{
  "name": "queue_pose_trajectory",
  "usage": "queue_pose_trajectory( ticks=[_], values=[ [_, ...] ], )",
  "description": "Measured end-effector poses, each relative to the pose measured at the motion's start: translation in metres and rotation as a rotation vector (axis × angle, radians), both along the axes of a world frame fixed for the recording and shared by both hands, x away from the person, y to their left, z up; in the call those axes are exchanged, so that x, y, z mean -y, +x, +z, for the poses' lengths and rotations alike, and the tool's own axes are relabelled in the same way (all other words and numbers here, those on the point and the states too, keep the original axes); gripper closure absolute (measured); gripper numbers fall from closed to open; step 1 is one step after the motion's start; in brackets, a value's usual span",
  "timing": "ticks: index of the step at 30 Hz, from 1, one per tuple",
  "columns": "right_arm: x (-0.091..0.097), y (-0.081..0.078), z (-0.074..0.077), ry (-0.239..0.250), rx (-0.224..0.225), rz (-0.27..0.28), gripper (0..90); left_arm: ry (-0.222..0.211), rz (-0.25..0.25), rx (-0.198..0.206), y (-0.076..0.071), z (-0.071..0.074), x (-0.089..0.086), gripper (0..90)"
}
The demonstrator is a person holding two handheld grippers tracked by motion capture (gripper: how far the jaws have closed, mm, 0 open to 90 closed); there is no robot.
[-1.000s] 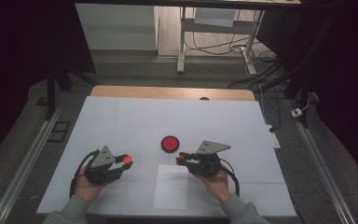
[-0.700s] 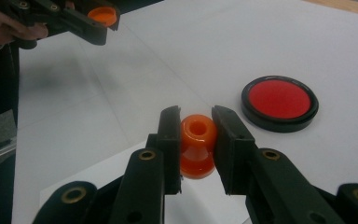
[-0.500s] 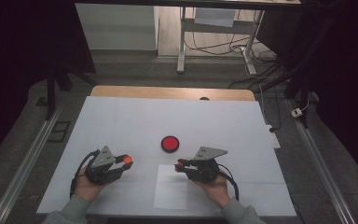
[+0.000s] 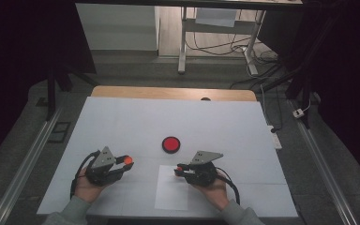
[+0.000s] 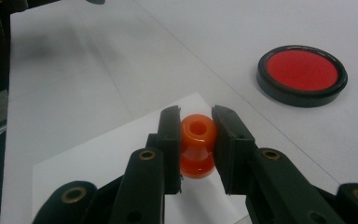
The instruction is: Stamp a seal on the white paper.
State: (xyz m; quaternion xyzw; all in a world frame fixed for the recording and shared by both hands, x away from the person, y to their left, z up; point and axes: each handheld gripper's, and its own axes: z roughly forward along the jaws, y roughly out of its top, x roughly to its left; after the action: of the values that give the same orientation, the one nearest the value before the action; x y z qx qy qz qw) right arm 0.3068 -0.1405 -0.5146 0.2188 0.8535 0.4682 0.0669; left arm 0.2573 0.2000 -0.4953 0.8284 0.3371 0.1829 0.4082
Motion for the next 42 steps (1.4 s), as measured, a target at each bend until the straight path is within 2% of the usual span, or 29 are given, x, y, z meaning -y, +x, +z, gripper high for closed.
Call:
queue_pose_trajectory(
  ticks=[29,42],
  values=[
    [-0.007,0.003,-0.012,-0.056,0.009,-0.006,72.4,0.001,-0.002,0.001,0.0,0.0,0.0,64.7],
    [-0.011,0.001,-0.015,-0.09,0.023,0.01,72.5,0.001,-0.002,0.001,-0.001,0.0,0.0,64.7]
  ],
)
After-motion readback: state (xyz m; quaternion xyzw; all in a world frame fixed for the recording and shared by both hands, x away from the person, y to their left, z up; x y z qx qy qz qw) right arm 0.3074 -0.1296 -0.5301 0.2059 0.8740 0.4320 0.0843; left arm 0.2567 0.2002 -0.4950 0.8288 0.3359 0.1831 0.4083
